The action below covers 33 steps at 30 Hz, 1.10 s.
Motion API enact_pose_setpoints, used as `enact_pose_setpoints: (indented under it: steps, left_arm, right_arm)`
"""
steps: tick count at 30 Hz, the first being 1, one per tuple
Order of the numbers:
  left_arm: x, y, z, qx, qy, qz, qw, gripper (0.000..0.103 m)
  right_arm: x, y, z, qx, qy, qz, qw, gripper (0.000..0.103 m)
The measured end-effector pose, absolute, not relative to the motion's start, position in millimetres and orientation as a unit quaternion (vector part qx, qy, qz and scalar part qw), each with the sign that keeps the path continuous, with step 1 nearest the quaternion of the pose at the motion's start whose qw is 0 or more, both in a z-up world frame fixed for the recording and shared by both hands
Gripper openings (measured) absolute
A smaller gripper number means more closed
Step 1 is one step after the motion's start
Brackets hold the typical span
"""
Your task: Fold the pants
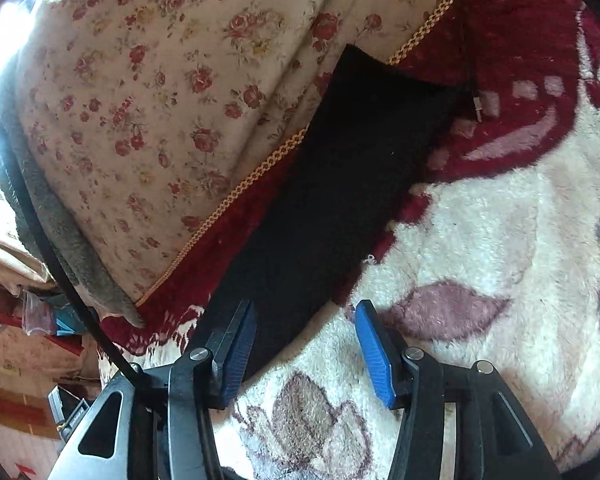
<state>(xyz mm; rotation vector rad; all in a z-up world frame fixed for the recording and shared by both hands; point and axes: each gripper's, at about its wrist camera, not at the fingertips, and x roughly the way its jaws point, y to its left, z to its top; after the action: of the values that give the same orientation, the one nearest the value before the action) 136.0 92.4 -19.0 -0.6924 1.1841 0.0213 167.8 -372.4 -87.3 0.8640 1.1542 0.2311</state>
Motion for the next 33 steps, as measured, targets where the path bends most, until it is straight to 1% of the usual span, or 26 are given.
enact_pose_setpoints:
  steps: [5,10,14,18,22,27,32,33]
  left_arm:
    - [145,91,-26,-0.299,0.565,0.033,0.769,0.051]
    - [146,90,-17,-0.283,0.562,0.029,0.777,0.051]
    - [153,76,-3,-0.214,0.559,-0.021,0.801,0.051]
    - [161,52,9,-0.095,0.557,-0.127,0.815,0.051]
    - [163,44,6,0.003,0.557,-0.165,0.814,0.051]
    - [163,51,-4,0.063,0.56,-0.202,0.801,0.051]
    - [156,63,-4,0.093,0.556,-0.259,0.784,0.051]
    - [155,63,-4,0.099,0.555,-0.267,0.781,0.051]
  right_arm:
    - [172,-372,-86,0.386,0.533,0.107,0.745,0.05]
    - [172,-374,-82,0.379,0.535,0.107,0.747,0.05]
    - [169,-379,-79,0.377,0.531,0.108,0.751,0.05]
    - [164,-381,-74,0.369,0.526,0.129,0.755,0.05]
    - [164,-382,-71,0.361,0.519,0.148,0.76,0.05]
    - [168,-392,-74,0.374,0.515,0.125,0.761,0.051]
    - [173,-393,-80,0.378,0.517,0.119,0.759,0.052]
    - [175,-394,-82,0.38,0.518,0.121,0.757,0.054]
